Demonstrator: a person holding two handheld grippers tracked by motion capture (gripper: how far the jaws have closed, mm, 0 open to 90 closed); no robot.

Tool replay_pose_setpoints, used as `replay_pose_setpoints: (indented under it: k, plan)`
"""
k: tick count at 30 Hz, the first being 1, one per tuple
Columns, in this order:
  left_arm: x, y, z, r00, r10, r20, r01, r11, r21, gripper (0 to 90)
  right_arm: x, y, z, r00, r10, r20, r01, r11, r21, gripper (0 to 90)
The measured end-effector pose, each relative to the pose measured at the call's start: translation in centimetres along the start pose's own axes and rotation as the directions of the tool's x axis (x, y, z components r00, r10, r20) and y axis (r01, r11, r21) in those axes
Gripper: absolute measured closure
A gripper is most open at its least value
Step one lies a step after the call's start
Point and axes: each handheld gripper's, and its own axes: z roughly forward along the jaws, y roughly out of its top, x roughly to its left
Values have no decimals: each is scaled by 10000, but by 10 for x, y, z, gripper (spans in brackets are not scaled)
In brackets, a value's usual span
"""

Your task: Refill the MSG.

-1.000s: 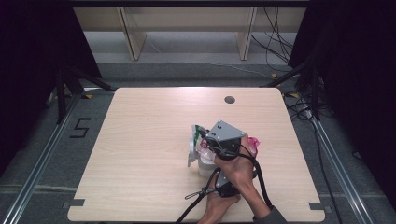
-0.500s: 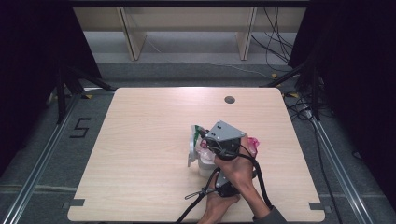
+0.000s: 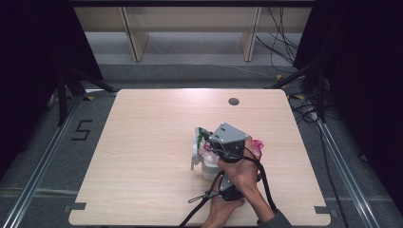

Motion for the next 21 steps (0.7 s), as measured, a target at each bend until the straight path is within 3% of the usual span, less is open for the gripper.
replay_pose_setpoints:
  k: [7,8,10,12,14,15,17,18,21]
  plan:
    - [-1,-1,0,9999,-127,-47,128,9998,141,742,-2,0,-3,9999,118,-32,-118,9999,-71,895]
    - [0,0,-2,10000,-57,76,54,9994,338,742,-4,0,-4,9999,141,-72,-142,9999,-76,896]
    - [-2,-1,-3,9994,-205,-286,212,9994,266,742,-5,-1,-6,9994,293,-193,-295,9995,-114,899]
    - [-2,-1,-2,9992,-275,-304,283,9993,264,741,-7,-1,-7,9992,357,-202,-360,9993,-134,900]
    - [-1,-1,-3,9993,-212,-313,226,9988,424,739,-10,-2,-9,9993,323,-206,-329,9989,-322,900]
    - [-1,-1,-3,9992,-246,-305,259,9988,416,738,-9,-2,-10,9969,727,-316,-735,9969,-263,900]
    - [-1,-2,-3,9992,-240,-334,255,9986,458,738,-12,-3,-11,9970,630,-442,-644,9975,-303,900]
    - [0,-1,-4,9996,34,-287,-13,9972,741,737,-13,-3,-12,9976,581,-365,-595,9975,-380,900]
    - [1,-2,-5,9996,79,-253,-58,9965,830,729,-14,-3,-16,9938,957,-560,-977,9946,-339,900]
